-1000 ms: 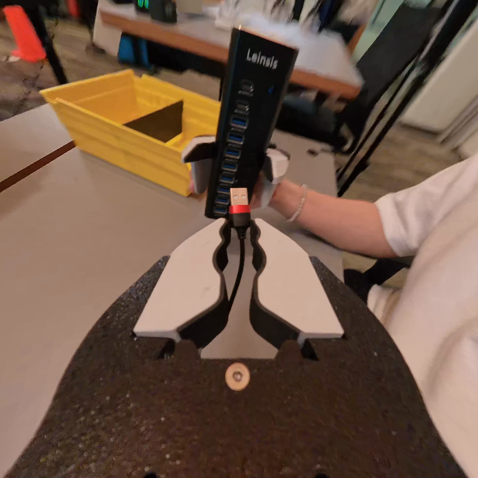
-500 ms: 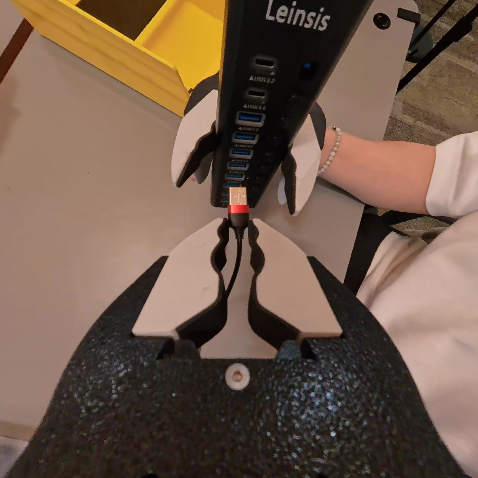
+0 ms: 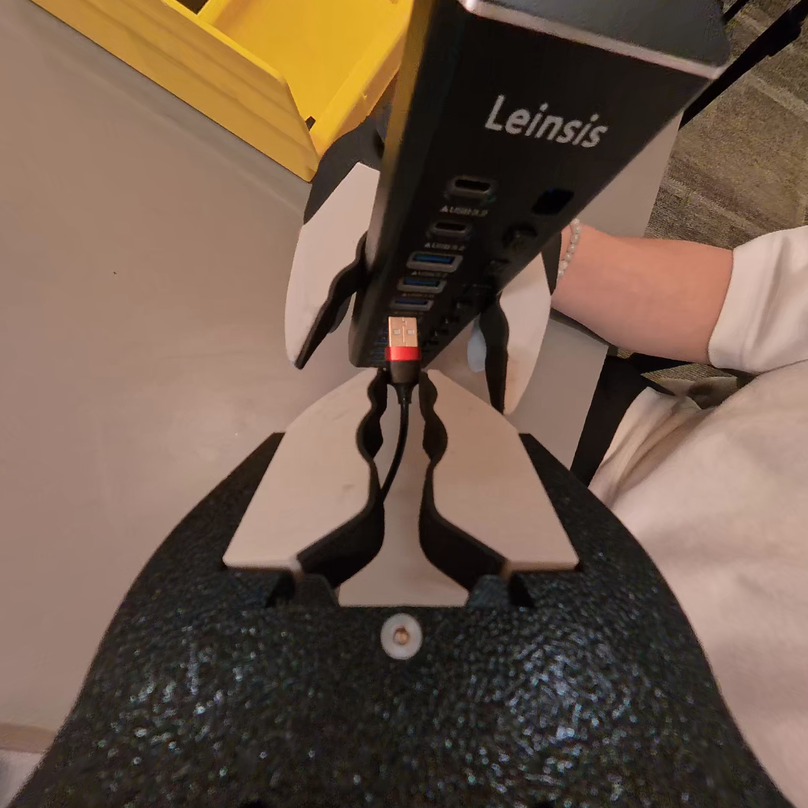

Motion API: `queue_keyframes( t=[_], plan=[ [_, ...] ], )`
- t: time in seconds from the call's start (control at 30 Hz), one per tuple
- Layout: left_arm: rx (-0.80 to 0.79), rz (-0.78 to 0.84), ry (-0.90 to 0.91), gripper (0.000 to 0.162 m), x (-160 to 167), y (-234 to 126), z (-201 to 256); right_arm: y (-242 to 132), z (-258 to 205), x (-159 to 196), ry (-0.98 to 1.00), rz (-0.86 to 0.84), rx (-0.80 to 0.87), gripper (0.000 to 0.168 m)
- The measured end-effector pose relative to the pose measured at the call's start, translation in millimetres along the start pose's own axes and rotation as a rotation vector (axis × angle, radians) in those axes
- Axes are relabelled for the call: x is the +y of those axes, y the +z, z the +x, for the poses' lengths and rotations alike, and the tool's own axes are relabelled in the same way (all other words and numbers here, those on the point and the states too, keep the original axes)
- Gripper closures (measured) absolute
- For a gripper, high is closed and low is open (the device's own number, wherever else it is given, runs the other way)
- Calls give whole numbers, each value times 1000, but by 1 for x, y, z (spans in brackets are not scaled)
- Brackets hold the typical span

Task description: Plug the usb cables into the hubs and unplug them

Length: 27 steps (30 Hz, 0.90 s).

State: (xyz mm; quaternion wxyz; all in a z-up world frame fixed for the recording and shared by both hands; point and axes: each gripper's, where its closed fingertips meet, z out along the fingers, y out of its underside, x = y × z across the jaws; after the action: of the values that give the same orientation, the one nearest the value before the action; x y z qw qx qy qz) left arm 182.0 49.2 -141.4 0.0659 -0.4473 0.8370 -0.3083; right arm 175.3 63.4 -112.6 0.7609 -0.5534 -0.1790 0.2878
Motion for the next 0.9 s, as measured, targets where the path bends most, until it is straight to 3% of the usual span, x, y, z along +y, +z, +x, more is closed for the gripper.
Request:
queue_keyframes(
  t=[0.23, 0.4, 0.6, 0.9],
  plan=[
    [-51, 47, 81, 148, -9, -1, -2, -2, 4, -2, 18, 15, 27, 94],
    [-148, 211, 210, 148, -17, 5, -7, -7, 11, -6, 55, 51, 59, 94],
    [-211, 519, 255, 149, -32, -5, -9, -6, 17, -13, 139, 132, 65, 92],
    [-308, 456, 309, 149, -23, 3, -16, -5, 21, -8, 117, 97, 108, 94]
  ],
)
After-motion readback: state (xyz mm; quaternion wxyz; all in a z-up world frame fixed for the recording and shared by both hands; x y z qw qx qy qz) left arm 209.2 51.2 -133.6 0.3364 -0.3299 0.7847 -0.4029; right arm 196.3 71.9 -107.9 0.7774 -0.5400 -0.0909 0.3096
